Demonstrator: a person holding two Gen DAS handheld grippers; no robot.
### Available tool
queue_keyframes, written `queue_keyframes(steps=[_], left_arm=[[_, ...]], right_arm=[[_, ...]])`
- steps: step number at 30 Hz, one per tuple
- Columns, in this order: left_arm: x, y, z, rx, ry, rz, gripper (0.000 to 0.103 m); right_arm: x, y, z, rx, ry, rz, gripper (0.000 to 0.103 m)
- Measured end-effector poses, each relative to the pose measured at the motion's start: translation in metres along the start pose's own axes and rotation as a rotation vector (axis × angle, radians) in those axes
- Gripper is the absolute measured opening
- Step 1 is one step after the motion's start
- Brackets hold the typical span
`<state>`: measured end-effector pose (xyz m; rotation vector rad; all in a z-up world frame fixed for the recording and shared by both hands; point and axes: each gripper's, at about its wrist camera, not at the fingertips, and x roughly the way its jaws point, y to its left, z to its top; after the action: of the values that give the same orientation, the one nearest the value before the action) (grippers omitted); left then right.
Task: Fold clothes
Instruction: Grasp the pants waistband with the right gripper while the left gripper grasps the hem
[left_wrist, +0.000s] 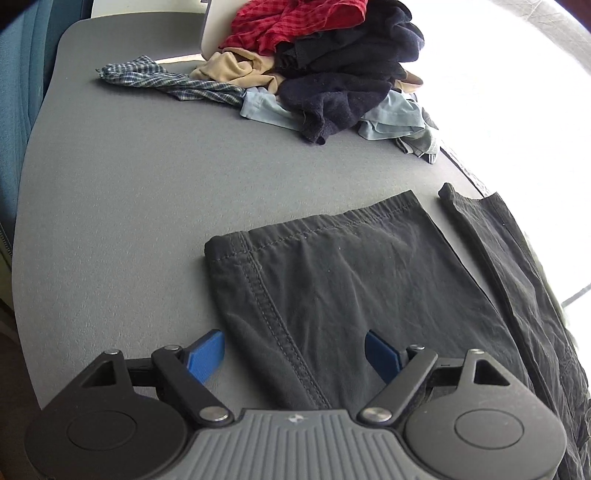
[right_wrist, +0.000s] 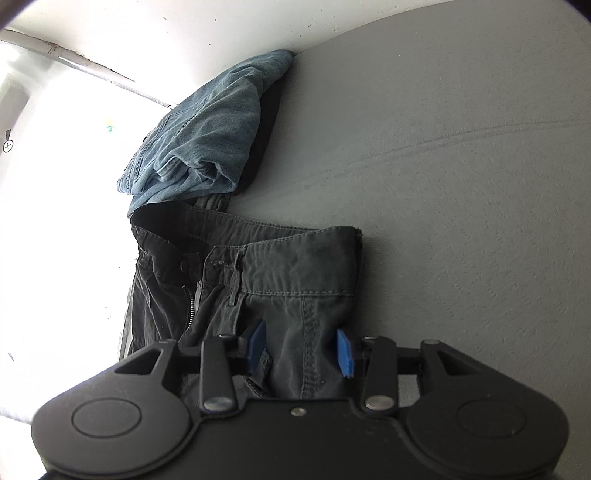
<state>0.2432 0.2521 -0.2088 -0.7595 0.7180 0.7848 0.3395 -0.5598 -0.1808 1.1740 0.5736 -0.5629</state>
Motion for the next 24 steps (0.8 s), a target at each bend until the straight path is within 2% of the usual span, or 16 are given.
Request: queue_keyframes(steps=[4,5,6,7,8,9,10,13,15,17,19,21,24], left_arm=[[0.011,-0.008,0.004,0.017,-0.025,0.033,0.083],[0.012,-0.01,0.004,0.019,-0.036,0.047,0.081],[0.013,-0.013,0.003,0.026,-0.049,0.07,0.066],[0.014,-0.015,0.003,0.045,-0.063,0.103,0.039],[0.014,-0.015,0.004,0.052,-0.067,0.111,0.031],[0.015,-0.012,0.005,0.037,-0.068,0.093,0.019],[0.016,-0.008,0.006,0.001,-0.065,0.066,0.017],[0.017,0.002,0.009,-0.091,-0.059,0.024,0.015],[0.018,0.001,0.007,-0.078,-0.059,0.017,0.017],[0.019,-0.001,0.007,-0.059,-0.056,0.005,0.02],[0.019,0.001,0.008,-0.066,-0.05,-0.045,0.041],[0.019,0.003,0.008,-0.086,-0.045,-0.081,0.048],[0.02,-0.002,0.005,-0.082,-0.053,-0.072,0.048]], right_arm=[[0.002,0.006,-0.002,0.013,-0.023,-0.034,0.044],[0.003,0.007,-0.002,0.011,-0.027,-0.044,0.04],[0.003,0.007,-0.002,0.009,-0.03,-0.058,0.027],[0.005,0.006,-0.002,0.01,-0.029,-0.073,0.016],[0.006,0.002,-0.002,0.024,-0.03,-0.067,0.007],[0.006,-0.002,-0.003,0.047,-0.038,-0.048,0.006],[0.004,-0.004,-0.004,0.066,-0.048,-0.027,0.005],[-0.009,-0.005,-0.008,0.065,-0.083,0.039,0.004],[-0.013,-0.003,-0.009,0.065,-0.092,0.052,0.005],[-0.009,0.0,-0.007,0.037,-0.07,0.015,0.008],[-0.004,0.001,-0.005,0.012,-0.051,-0.011,0.013],[0.0,0.0,-0.004,0.018,-0.034,-0.005,0.036],[0.004,0.0,-0.007,0.001,-0.043,0.021,0.043]])
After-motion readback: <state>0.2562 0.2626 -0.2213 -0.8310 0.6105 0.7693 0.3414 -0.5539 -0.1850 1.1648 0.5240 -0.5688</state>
